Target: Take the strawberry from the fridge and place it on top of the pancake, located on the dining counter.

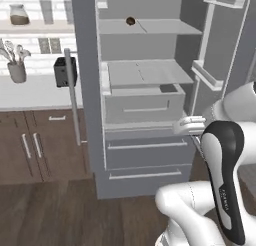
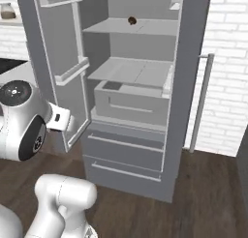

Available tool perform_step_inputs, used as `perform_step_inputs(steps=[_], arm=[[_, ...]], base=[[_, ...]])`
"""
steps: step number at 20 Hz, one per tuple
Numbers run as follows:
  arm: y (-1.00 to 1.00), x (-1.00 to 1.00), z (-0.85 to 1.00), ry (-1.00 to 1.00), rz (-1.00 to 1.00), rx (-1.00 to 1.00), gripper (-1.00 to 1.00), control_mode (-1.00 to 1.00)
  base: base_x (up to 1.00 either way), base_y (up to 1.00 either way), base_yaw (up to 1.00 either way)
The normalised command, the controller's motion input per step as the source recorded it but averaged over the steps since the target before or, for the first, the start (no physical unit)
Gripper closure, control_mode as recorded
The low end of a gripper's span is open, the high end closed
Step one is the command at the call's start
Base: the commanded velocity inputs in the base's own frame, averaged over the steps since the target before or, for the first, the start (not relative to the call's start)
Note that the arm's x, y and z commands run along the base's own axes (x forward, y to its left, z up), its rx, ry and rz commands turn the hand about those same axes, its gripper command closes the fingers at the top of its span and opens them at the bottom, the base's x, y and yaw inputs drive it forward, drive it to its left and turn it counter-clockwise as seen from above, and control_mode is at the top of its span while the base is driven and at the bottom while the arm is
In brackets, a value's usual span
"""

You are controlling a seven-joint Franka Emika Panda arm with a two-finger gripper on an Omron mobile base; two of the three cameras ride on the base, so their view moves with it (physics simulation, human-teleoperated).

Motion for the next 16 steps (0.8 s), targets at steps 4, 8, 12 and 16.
perform_step_inputs(steps=[4, 8, 12, 16], arm=[[0.0, 0.0, 0.0, 0.0, 0.0, 0.0, 1.0, 1.0], [0.0, 0.0, 0.0, 0.0, 0.0, 0.0, 1.0, 1.0], [0.0, 0.0, 0.0, 0.0, 0.0, 0.0, 1.0, 1.0], [0.0, 0.0, 0.0, 0.0, 0.0, 0.0, 1.0, 1.0]], base=[[-1.0, 0.17, 0.47], [-1.0, 0.36, 0.5], [-1.0, 0.48, 0.52], [-0.99, 0.38, 0.51]])
